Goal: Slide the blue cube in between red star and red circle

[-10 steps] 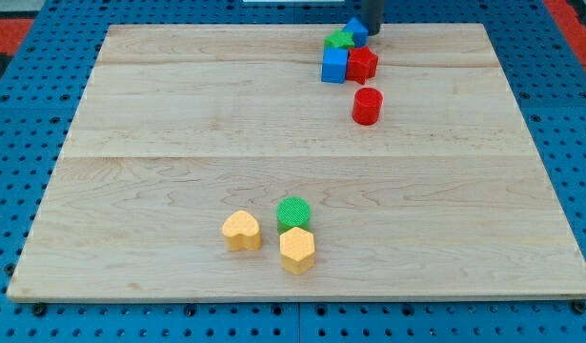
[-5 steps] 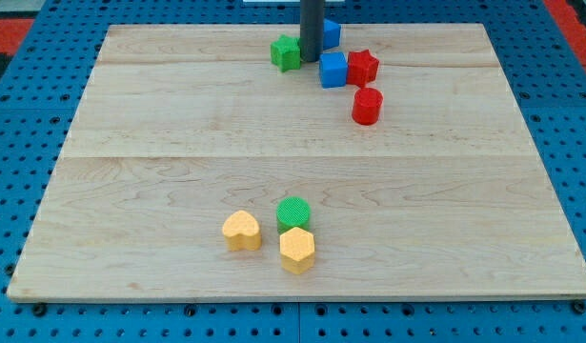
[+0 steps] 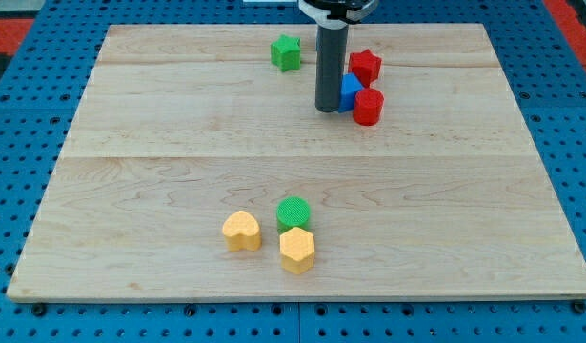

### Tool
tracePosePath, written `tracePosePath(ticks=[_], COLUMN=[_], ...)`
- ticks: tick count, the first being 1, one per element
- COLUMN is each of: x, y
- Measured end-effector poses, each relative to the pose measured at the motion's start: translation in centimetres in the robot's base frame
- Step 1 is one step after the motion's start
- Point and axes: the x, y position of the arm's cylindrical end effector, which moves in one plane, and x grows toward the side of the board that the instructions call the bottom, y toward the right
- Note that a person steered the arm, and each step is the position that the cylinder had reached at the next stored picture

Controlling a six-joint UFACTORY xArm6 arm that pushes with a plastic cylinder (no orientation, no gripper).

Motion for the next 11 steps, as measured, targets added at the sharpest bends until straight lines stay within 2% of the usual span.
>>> tracePosePath(ticks=[1,2,6,9,10,11], x=[-1.0,-1.2,-4.6,-3.3,-4.2,-10.2], y=[-1.7,0.7,1.2,2.2,0.1,-2.6])
